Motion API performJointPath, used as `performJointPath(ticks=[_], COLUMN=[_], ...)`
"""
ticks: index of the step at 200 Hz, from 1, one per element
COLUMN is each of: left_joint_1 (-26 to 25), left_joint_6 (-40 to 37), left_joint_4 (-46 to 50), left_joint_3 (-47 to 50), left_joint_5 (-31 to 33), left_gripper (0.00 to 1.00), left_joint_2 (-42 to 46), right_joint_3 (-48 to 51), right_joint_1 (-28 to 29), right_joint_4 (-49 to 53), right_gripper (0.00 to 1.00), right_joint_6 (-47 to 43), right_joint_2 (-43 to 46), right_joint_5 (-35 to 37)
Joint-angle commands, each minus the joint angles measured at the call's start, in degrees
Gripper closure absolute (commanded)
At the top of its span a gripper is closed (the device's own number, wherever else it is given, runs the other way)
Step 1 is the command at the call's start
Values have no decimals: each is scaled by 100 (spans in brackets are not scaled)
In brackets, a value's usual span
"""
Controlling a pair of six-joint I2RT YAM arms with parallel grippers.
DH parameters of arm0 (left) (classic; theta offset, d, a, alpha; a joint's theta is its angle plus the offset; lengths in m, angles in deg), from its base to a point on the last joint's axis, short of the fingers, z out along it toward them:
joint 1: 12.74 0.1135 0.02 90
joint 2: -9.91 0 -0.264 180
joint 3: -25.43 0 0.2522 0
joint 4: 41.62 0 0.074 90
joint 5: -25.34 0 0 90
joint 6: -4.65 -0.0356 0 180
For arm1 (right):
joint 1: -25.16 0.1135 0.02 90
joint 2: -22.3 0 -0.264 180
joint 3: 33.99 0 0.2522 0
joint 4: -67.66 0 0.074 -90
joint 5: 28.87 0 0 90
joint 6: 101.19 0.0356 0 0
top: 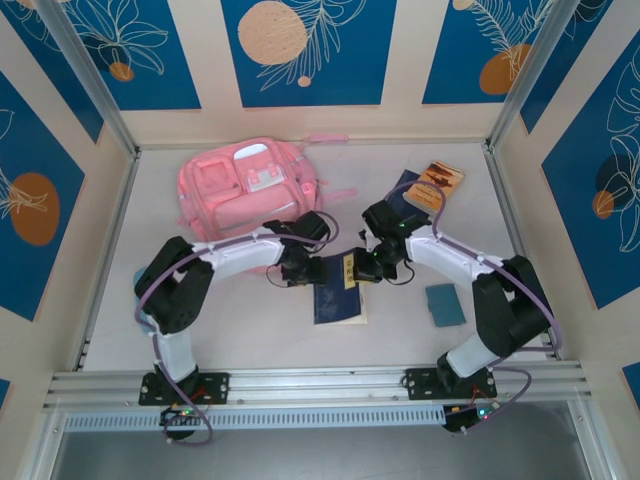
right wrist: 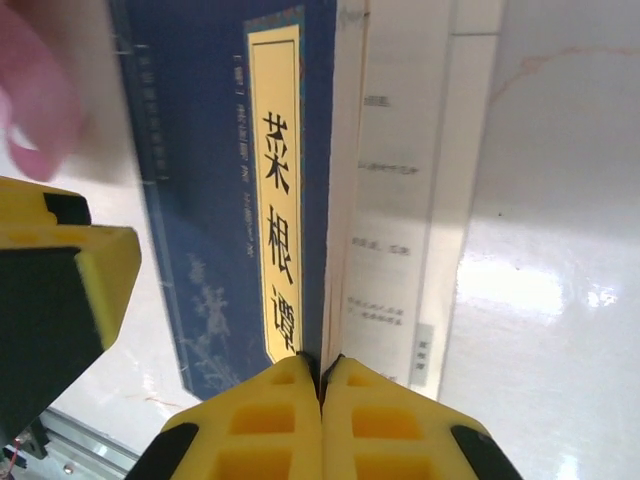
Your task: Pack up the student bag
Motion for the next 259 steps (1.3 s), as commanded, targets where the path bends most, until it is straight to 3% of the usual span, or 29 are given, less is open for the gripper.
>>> performJointPath(ticks=[1, 34, 68, 114, 164, 182, 218, 243, 251, 259], left_joint_1=[68, 533, 1191, 1827, 1852, 1846, 1847, 1859, 1855, 1853], left_joint_6=[-158, -425, -444, 27, 470, 531, 747, 784, 818, 852], left_joint_4=[135, -380, -935, -2273, -3528, -3645, -4034, -3922, -3868, -3782], left_joint_3=[52, 438, 853, 1306, 1499, 1490, 1543, 1399, 1289, 1171], left_joint_5=[210, -588, -1671, -3107, -3917, -3981, -3957, -3641, -3550, -3426], left_gripper=[44, 18, 6, 2, 6, 15, 64, 91, 100, 100], left_joint_2=[675, 1446, 1973, 2428, 2457, 2413, 2467, 2588, 2596, 2604], right_joint_3=[136, 290, 328, 222, 178, 178, 133, -12, 55, 154], right_joint_1=[-197, -733, -1356, -1734, -1757, -1751, -1764, -1759, -1759, -1755], right_joint_4=[-299, -834, -1358, -2056, -2672, -2801, -2761, -2046, -2033, -2121], right_gripper=[100, 100, 100, 100, 100, 100, 100, 38, 26, 19], right_joint_6=[-352, -581, -448, -27, 403, 520, 640, 676, 842, 1042], right_joint_2=[488, 1054, 1465, 1546, 1326, 1262, 1183, 1215, 1317, 1447], right_joint_5=[-470, -1875, -3293, -4515, -5181, -5257, -5189, -4488, -4212, -3985])
